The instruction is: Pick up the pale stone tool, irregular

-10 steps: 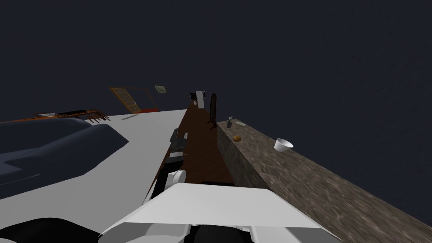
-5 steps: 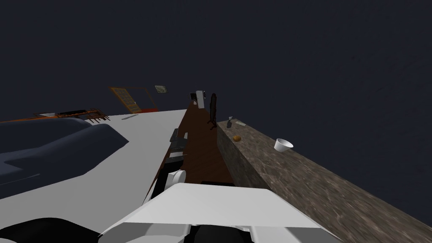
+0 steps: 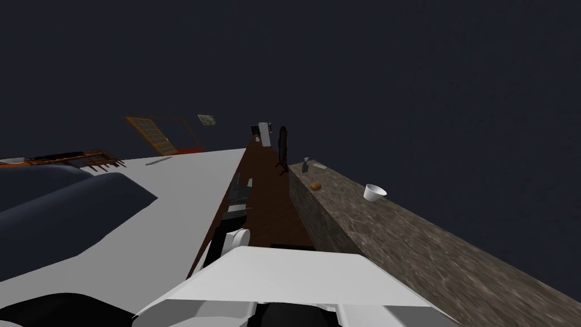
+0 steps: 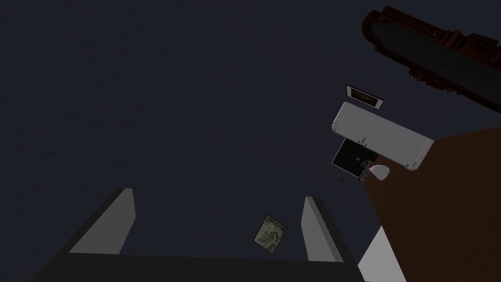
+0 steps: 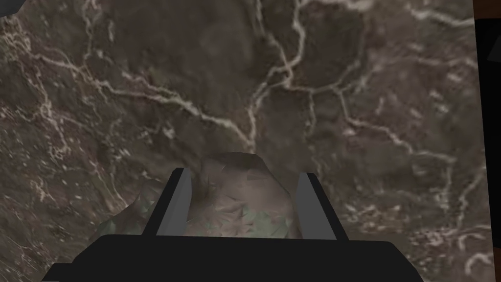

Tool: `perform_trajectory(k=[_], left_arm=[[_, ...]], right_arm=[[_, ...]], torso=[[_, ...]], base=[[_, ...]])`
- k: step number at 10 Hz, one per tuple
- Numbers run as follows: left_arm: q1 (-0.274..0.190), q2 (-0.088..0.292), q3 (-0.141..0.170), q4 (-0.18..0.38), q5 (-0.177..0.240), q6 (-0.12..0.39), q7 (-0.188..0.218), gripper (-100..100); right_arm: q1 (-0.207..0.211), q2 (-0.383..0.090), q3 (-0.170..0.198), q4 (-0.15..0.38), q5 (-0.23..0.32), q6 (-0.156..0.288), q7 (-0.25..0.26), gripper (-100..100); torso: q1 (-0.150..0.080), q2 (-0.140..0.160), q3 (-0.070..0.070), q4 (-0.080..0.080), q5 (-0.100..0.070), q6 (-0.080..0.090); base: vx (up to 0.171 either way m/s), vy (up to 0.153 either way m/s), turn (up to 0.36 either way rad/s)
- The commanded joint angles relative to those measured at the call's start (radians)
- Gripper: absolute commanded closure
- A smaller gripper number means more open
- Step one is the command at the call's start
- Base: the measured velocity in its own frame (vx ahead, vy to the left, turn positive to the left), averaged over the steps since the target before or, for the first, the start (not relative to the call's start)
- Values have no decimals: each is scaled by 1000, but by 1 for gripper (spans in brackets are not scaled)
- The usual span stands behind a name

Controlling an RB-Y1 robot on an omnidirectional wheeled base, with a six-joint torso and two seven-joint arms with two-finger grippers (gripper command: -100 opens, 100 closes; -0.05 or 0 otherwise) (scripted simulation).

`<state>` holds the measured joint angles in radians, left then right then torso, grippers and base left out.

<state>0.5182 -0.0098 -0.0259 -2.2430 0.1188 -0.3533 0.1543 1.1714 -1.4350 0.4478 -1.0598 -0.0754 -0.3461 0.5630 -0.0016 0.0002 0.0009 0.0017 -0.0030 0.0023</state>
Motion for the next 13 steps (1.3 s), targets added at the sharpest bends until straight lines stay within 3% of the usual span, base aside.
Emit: perform_trajectory(k=[1,2,4,7,9,10,13], left_arm=[[0,0,0,0,0,0,0,0],[0,0,0,0,0,0,0,0],[0,0,0,0,0,0,0,0],[0,0,0,0,0,0,0,0],[0,0,0,0,0,0,0,0],[0,0,0,0,0,0,0,0],[0,0,0,0,0,0,0,0]], right_arm=[[8,-7,-23,3,50,-14,-22,100],[-4,-7,-47,24,80,-34,-62,100],[-4,-7,-47,24,125,-34,-62,100],[-27,-6,-97,64,223,-73,-142,100],[-27,-6,-97,64,265,-73,-142,100],[-39,-6,-121,85,304,-93,-182,100],[-50,-6,-146,105,399,-113,-222,100]], torso=[[0,0,0,0,0,0],[0,0,0,0,0,-1],[0,0,0,0,0,-1],[0,0,0,0,1,-1],[1,0,-1,-1,1,-1],[1,0,0,0,2,-1],[2,0,0,-1,3,0]], base=[[36,22,-68],[42,20,-117],[24,12,-36],[31,14,-121],[25,15,-25],[25,17,-108],[31,20,-108]])
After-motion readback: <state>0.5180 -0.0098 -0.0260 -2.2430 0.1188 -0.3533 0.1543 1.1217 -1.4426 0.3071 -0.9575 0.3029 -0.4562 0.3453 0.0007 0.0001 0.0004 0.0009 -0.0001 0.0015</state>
